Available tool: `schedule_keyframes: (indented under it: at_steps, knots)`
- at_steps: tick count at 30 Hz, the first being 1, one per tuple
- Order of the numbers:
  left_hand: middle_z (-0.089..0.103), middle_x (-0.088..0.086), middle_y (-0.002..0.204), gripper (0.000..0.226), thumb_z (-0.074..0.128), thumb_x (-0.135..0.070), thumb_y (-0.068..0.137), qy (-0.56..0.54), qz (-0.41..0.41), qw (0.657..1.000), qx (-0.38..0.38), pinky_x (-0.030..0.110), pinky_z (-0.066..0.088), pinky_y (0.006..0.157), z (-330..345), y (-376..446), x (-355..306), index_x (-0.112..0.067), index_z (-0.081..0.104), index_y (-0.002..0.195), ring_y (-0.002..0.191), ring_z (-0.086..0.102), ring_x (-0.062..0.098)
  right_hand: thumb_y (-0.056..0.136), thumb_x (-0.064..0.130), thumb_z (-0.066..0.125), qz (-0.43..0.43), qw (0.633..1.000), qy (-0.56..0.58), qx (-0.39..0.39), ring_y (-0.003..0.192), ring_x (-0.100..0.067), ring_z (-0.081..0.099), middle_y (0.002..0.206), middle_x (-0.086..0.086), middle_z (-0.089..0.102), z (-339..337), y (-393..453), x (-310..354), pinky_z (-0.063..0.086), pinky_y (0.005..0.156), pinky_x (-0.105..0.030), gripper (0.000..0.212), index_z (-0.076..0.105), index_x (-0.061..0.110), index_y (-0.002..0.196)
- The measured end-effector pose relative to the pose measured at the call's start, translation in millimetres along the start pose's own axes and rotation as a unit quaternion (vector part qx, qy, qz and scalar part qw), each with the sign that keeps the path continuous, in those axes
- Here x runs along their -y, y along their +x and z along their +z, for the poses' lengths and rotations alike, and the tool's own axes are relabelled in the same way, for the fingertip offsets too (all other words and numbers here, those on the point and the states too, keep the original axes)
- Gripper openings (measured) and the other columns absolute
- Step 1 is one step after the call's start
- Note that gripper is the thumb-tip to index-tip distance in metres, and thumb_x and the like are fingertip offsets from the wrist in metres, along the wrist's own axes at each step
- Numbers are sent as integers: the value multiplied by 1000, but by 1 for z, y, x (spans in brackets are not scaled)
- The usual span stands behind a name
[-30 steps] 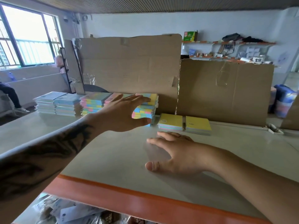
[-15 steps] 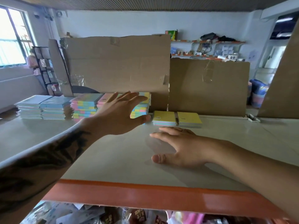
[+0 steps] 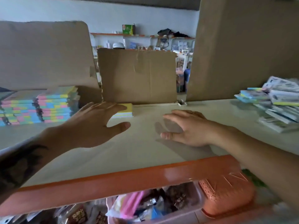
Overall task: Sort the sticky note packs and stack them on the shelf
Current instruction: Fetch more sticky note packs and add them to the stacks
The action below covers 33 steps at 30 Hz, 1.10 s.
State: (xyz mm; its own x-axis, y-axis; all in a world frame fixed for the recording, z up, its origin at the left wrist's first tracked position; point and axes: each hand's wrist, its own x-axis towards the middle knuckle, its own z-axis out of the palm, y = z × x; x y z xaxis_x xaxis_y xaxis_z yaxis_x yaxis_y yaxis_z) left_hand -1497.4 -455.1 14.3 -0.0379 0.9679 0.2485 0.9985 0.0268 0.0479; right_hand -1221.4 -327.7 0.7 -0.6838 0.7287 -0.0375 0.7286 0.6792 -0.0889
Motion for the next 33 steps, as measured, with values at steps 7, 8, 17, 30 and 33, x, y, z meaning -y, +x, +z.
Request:
schedule_keyframes:
  at_steps: [7,8,17,30,33]
  knots:
    - [41,-17,157,91,16,-94,75,-11,11,999,36,37,30,117,27,66,-131,-46,36,150,144,38,13,81,90,33,38,998,-19,-48,153,-19,25,167,11,23,-27,-55,-142,22,123,-48,90,31,40,157]
    - [42,-16,157,87,20,-92,79,-15,17,999,36,36,30,117,30,77,-151,-45,37,150,143,39,13,82,88,36,42,997,-22,-59,152,-19,28,166,11,27,-31,-62,-163,24,122,-48,87,35,40,155]
    - [47,-12,153,68,38,-79,88,-77,66,993,55,36,37,111,60,174,-304,-45,42,146,135,48,16,88,63,65,95,983,-19,-159,137,-22,47,148,6,50,-64,-101,-314,36,114,-47,54,56,38,135]
    - [53,0,146,68,70,-52,90,-213,110,970,51,29,40,104,88,332,-399,-32,44,149,130,51,24,93,80,34,177,975,35,-127,127,-21,54,146,6,57,-88,-93,-394,32,83,-35,71,43,37,150]
    - [56,-2,137,77,75,-60,77,-223,117,962,101,40,47,105,96,350,-402,-33,47,143,120,55,20,103,63,40,176,971,11,-163,130,-22,52,141,7,61,-86,-95,-394,32,83,-33,52,56,33,141]
